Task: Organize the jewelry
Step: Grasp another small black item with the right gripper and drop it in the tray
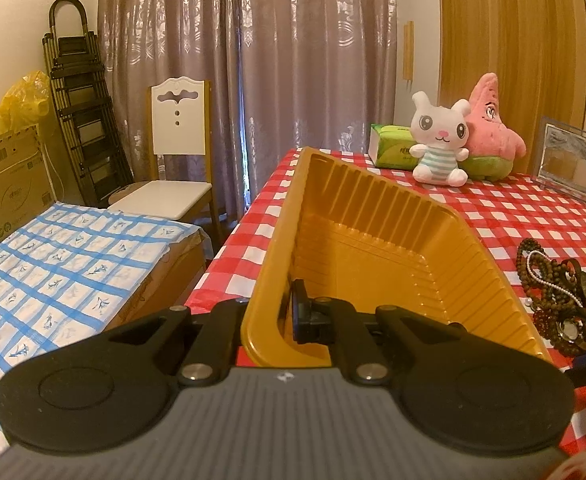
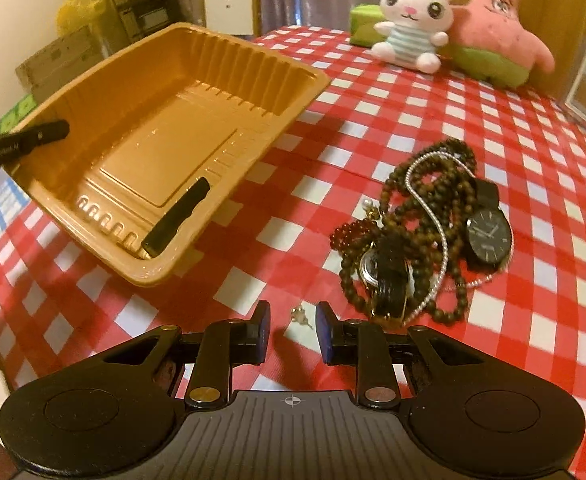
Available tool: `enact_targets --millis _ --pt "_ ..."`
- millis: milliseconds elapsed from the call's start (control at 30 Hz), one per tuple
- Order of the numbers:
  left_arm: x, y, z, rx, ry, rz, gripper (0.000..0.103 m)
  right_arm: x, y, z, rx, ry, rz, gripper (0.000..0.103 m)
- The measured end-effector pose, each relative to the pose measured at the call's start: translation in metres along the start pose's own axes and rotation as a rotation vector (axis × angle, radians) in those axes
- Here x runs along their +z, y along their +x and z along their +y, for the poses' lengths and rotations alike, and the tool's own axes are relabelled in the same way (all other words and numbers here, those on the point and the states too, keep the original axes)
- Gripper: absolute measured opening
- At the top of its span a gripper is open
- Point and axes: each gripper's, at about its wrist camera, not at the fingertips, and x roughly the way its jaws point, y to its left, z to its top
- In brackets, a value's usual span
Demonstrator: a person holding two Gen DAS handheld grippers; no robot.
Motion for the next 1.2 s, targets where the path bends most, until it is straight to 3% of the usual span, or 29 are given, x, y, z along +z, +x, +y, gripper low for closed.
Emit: enact_targets --millis 333,433,767,1000,1200 --pt "0.001 0.003 0.0 -0.002 -0.001 0.004 0.007 0.003 0.016 0.004 -0.01 -0.108 0.045 0.014" --pt "0.001 0.003 0.001 -0.002 0.001 0.004 0.007 0.003 0.016 0.005 -0.007 -0.129 0.044 0.008" --pt "0.001 0.004 0.001 -0.005 0.002 0.004 0.007 0.016 0.003 0.008 -0.014 -0.112 -0.007 0.007" --pt "-0.001 0.005 -0.002 -0.01 0.002 0.003 0.007 0.053 -0.032 0.027 0.115 -0.064 -0.139 0.007" --pt "-0.001 0.004 -0.003 -0.019 0.002 0.003 0.006 0.066 -0.02 0.05 0.211 -0.059 -0.126 0.007"
